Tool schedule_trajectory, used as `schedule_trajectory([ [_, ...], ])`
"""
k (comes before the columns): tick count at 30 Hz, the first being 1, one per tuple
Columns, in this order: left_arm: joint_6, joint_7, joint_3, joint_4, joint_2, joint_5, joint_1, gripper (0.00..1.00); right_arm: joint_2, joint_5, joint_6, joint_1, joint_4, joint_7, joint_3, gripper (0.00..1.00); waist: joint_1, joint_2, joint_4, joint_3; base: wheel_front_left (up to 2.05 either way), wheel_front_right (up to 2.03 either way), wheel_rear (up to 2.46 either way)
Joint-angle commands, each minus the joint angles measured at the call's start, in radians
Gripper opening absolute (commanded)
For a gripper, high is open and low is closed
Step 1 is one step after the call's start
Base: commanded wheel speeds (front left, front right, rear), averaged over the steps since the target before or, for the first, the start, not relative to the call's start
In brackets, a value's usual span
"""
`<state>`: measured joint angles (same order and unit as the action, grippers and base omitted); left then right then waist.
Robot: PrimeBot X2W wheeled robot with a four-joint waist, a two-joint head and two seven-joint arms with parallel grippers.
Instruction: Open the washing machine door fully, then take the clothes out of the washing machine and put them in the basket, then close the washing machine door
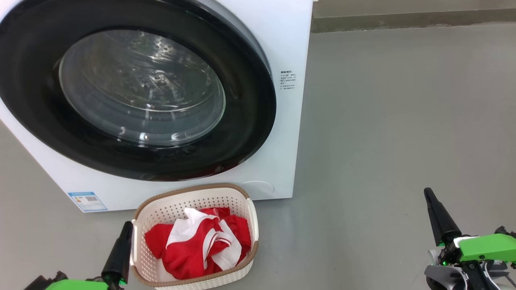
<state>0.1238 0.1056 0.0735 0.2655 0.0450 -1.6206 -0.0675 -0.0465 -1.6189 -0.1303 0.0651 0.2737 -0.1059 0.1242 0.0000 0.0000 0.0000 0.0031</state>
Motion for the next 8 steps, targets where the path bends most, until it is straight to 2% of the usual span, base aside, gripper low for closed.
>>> schedule_trajectory([
  [1,0.007,0.004,0.036,-0.020,0.009,0.009,-0.040,0.00,-0.007,0.008,0.000,0.043,-0.029,-0.005,-0.013,0.00,0.0000,0.0000,0.000,0.000,0.00,0.00,0.00],
  [8,0.007,0.005,0.037,-0.020,0.008,0.009,-0.040,0.00,-0.006,0.008,0.000,0.043,-0.029,-0.005,-0.013,0.00,0.0000,0.0000,0.000,0.000,0.00,0.00,0.00],
])
